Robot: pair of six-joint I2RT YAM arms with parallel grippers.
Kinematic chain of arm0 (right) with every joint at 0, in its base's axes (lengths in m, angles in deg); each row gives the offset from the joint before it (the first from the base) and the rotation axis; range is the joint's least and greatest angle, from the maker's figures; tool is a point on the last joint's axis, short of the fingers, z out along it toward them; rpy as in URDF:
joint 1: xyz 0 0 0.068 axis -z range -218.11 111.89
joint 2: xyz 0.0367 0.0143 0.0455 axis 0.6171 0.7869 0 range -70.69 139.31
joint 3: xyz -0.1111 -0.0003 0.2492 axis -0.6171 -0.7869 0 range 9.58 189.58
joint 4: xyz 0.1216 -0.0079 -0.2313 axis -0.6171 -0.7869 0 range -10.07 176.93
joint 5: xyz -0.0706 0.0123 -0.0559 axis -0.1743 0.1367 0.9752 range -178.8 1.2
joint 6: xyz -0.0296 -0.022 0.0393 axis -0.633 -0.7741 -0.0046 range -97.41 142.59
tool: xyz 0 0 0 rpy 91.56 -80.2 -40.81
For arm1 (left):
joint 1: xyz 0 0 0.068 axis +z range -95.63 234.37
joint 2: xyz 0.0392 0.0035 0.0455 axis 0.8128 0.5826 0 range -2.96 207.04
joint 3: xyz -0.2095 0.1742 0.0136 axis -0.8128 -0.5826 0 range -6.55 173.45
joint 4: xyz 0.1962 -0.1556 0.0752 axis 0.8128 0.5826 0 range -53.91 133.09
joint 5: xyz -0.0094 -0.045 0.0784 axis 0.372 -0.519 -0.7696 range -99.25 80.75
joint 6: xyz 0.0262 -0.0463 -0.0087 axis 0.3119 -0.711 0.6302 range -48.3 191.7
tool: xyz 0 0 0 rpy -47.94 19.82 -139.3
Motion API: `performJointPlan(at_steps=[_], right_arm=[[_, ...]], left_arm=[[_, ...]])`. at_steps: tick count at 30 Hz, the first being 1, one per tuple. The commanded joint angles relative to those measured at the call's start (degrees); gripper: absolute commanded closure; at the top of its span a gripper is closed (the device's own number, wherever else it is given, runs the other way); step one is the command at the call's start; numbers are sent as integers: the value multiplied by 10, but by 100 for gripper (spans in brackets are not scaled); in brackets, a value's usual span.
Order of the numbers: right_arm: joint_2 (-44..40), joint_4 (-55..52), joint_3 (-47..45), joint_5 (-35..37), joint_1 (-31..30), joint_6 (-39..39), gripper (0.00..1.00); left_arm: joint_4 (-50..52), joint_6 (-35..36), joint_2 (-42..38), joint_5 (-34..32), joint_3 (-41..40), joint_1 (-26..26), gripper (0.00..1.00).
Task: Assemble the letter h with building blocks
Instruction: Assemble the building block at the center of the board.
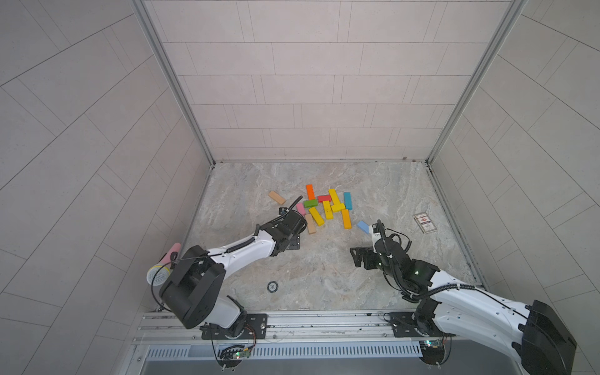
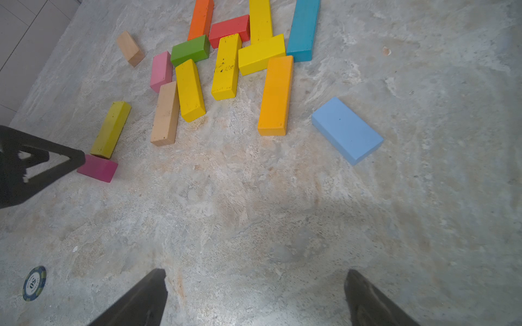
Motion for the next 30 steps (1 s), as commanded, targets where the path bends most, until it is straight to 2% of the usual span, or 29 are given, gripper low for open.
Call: performJointPlan(at_steps=[1,15,26,30], right_arm=[[-8,-5,-9,11,2,6,0],[-9,-5,-8,8,2,6,0],[-12,-5,-8,8,2,5,0],[-10,-4,-8,7,2,5,0]], left_arm=[[26,-7,-28,-1,17,3,19],[-28,-11,63,-6,-15,18,19],[-45,-20,95,12,-18,18,19],[-45,-21,81,16,-18,17,19]])
